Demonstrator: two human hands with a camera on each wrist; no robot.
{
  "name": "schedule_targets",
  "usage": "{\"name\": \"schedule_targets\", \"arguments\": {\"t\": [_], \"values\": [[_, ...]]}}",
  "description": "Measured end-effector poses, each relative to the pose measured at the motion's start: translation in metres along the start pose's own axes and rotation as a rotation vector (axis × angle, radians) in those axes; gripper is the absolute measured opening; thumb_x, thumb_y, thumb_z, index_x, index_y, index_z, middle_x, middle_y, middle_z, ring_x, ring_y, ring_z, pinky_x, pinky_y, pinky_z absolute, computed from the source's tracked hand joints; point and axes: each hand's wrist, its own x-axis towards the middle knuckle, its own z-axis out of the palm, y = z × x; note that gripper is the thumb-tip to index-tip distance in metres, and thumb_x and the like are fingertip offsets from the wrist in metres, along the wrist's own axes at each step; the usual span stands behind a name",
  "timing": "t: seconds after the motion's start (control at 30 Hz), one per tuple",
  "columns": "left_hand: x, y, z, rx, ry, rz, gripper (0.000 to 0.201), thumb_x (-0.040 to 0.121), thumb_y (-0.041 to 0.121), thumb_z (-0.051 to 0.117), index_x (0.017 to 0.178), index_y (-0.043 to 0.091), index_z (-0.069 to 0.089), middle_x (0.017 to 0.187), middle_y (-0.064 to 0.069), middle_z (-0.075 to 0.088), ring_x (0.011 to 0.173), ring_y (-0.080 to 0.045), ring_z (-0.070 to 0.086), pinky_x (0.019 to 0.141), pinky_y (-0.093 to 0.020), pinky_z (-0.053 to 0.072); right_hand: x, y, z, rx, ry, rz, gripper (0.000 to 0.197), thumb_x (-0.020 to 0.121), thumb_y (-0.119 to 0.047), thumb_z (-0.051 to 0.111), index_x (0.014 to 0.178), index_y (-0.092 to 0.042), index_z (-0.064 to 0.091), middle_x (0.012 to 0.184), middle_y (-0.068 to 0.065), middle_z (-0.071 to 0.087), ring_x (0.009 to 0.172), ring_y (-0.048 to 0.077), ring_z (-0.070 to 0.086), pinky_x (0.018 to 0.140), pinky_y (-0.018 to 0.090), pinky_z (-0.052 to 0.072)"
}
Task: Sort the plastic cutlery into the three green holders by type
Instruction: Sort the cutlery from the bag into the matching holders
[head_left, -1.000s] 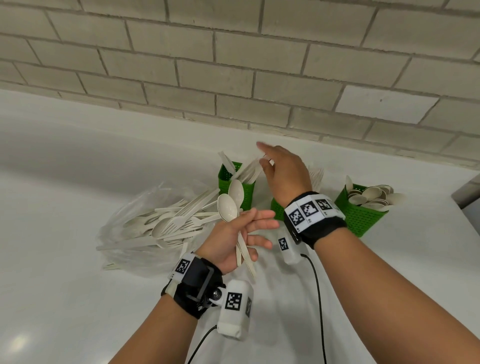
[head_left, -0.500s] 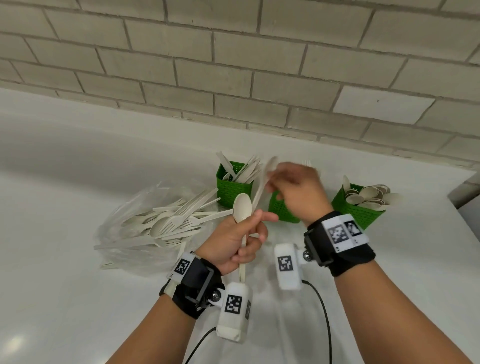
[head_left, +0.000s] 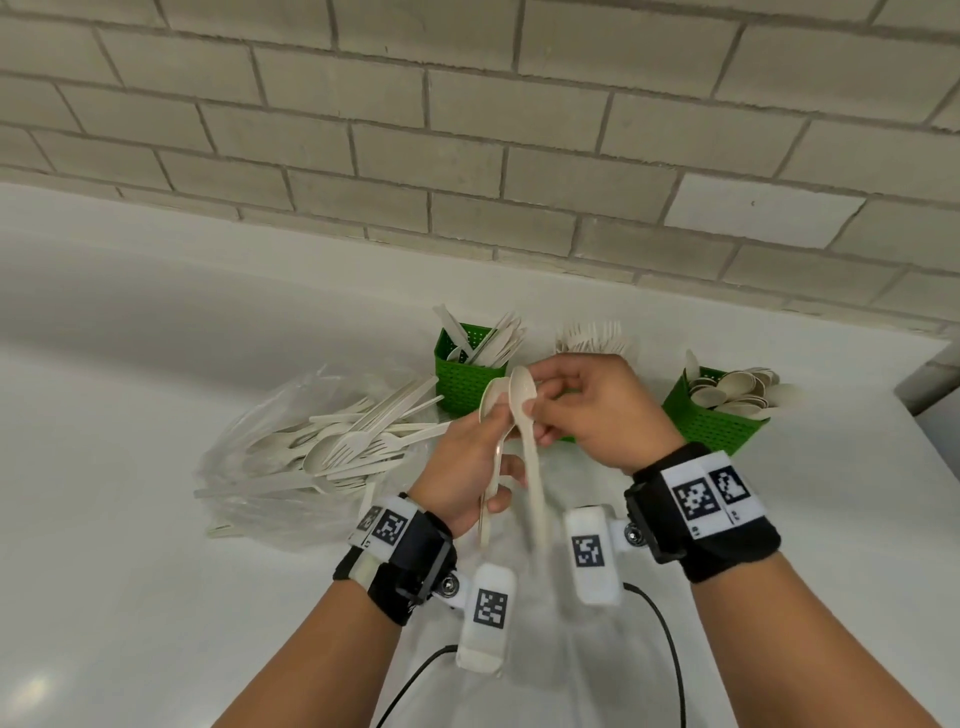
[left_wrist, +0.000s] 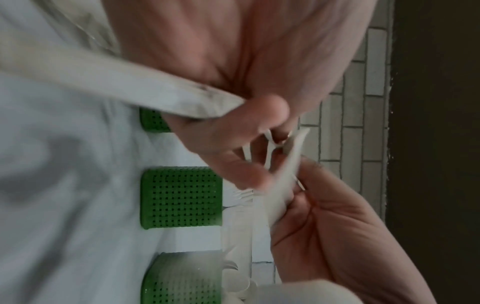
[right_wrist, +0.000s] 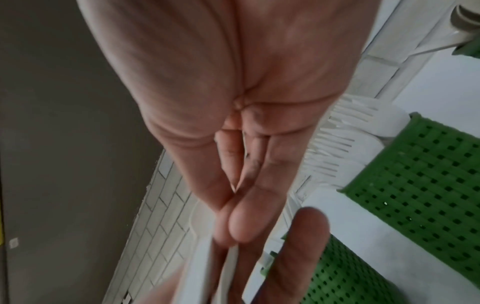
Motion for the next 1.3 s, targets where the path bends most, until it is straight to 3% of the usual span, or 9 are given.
{"name": "schedule_targets", "arguments": {"t": [0.1, 0.27, 0.37, 0.5, 0.7, 0.93, 1.07, 1.2, 1.3], "values": [[-0.001, 0.001, 0.000, 0.039, 0.041, -0.012, 0.026, 0.099, 0.038, 0.049, 0.098, 0.017, 0.065, 0.079, -0.002, 0.061, 0.054, -0.018, 0.062, 0.034, -0.015, 0.020, 0.000, 0.004, 0.010, -0.066, 0.014, -0.006, 0.021, 0.084, 0.004, 0.066, 0.091, -0.015, 0.068, 0.066, 0.009, 0.066, 0.062, 0.023, 0.068, 0.061, 0.034, 0.059], [-0.002, 0.001, 0.000, 0.085, 0.061, -0.059, 0.034, 0.100, 0.044, 0.046, 0.100, 0.014, 0.062, 0.081, 0.000, 0.066, 0.057, -0.023, 0.066, 0.035, -0.016, 0.016, 0.002, 0.007, 0.019, -0.049, 0.101, 0.003, 0.010, 0.090, -0.007, 0.064, 0.092, 0.001, 0.070, 0.066, 0.016, 0.065, 0.053, 0.016, 0.062, 0.054, 0.028, 0.056], [-0.005, -0.001, 0.001, 0.059, 0.050, -0.063, 0.043, 0.100, 0.049, 0.039, 0.110, 0.013, 0.062, 0.093, -0.002, 0.074, 0.063, -0.023, 0.070, 0.034, -0.015, 0.015, 0.004, 0.010, 0.019, 0.006, 0.112, 0.071, 0.011, 0.092, -0.006, 0.061, 0.093, 0.002, 0.068, 0.063, 0.010, 0.061, 0.044, 0.006, 0.057, 0.048, 0.022, 0.051], [-0.008, -0.002, -0.001, 0.079, 0.017, -0.048, 0.053, 0.094, 0.056, 0.038, 0.114, 0.013, 0.061, 0.098, -0.005, 0.075, 0.065, -0.024, 0.072, 0.032, -0.015, 0.015, 0.004, 0.013, 0.015, 0.047, 0.059, 0.099, 0.008, 0.090, -0.002, 0.062, 0.096, -0.001, 0.068, 0.069, 0.013, 0.062, 0.044, 0.009, 0.056, 0.044, 0.020, 0.047], [-0.006, -0.002, 0.000, 0.151, 0.038, -0.001, 0.060, 0.092, 0.064, 0.024, 0.116, 0.025, 0.062, 0.099, -0.008, 0.075, 0.059, -0.024, 0.071, 0.030, -0.014, 0.017, 0.003, 0.020, 0.026, -0.012, 0.078, 0.013, 0.016, 0.083, 0.004, 0.068, 0.096, -0.005, 0.068, 0.088, 0.017, 0.067, 0.067, 0.028, 0.068, 0.061, 0.036, 0.060], [-0.001, -0.005, -0.007, 0.148, 0.123, 0.060, 0.061, 0.097, 0.060, 0.021, 0.110, 0.020, 0.065, 0.098, -0.009, 0.075, 0.076, -0.031, 0.073, 0.032, -0.016, 0.020, 0.011, 0.022, 0.003, 0.030, 0.310, 0.010, 0.010, 0.085, -0.001, 0.067, 0.081, -0.010, 0.066, 0.071, 0.008, 0.066, 0.061, 0.018, 0.064, 0.064, 0.039, 0.057], [0.007, -0.009, -0.015, 0.179, 0.160, 0.085, 0.065, 0.094, 0.066, 0.024, 0.115, 0.021, 0.066, 0.101, -0.008, 0.074, 0.090, -0.044, 0.069, 0.038, -0.021, 0.021, 0.010, 0.012, -0.010, 0.129, 0.218, 0.004, 0.015, 0.086, 0.004, 0.065, 0.082, -0.011, 0.066, 0.069, 0.005, 0.067, 0.057, 0.013, 0.064, 0.063, 0.029, 0.056], [0.012, -0.005, -0.001, 0.335, 0.026, 0.182, 0.068, 0.100, 0.055, 0.017, 0.111, 0.013, 0.069, 0.064, -0.007, 0.071, 0.048, -0.022, 0.064, 0.049, -0.021, 0.043, 0.004, 0.014, 0.013, -0.126, 0.116, -0.078, 0.013, 0.086, -0.005, 0.066, 0.094, -0.013, 0.071, 0.072, -0.002, 0.068, 0.061, 0.015, 0.067, 0.059, 0.031, 0.056], [0.012, -0.005, 0.006, 0.387, -0.062, 0.275, 0.071, 0.097, 0.057, 0.018, 0.112, 0.008, 0.067, 0.055, -0.008, 0.061, 0.040, -0.021, 0.048, 0.050, -0.028, 0.044, -0.001, 0.016, 0.018, -0.161, 0.099, -0.103, 0.010, 0.088, -0.008, 0.064, 0.091, -0.014, 0.072, 0.061, 0.001, 0.067, 0.047, 0.013, 0.061, 0.051, 0.024, 0.048]]}}
